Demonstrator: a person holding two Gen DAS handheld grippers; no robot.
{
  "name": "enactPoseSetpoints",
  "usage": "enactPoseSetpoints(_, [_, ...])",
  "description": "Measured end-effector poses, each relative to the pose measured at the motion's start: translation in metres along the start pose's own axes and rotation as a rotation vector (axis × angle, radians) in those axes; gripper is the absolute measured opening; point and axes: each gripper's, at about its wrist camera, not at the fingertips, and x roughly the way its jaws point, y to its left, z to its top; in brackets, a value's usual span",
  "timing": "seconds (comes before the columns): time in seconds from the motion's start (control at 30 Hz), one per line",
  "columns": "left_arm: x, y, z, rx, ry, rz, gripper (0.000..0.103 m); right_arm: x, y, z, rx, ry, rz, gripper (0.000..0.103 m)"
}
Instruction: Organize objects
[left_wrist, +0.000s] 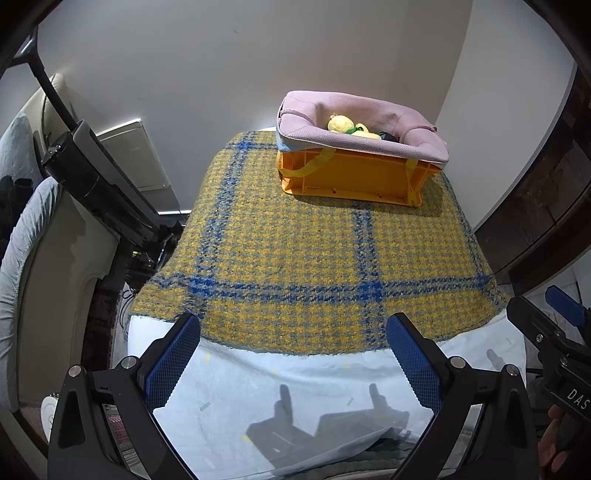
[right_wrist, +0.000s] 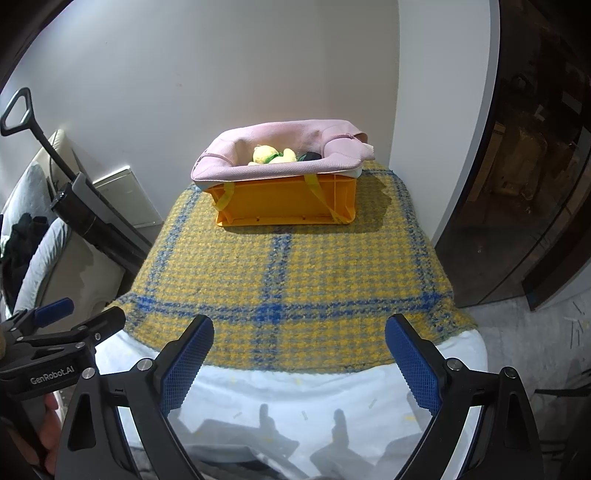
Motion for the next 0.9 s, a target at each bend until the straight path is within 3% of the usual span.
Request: enactPoseSetpoints(0.9, [0.0016,0.0000,-0.0036,-0.004,0.010,-0.007,0.102,-0.0001,0.0004,-0.0007,0.007,0.007,0.002,0.094])
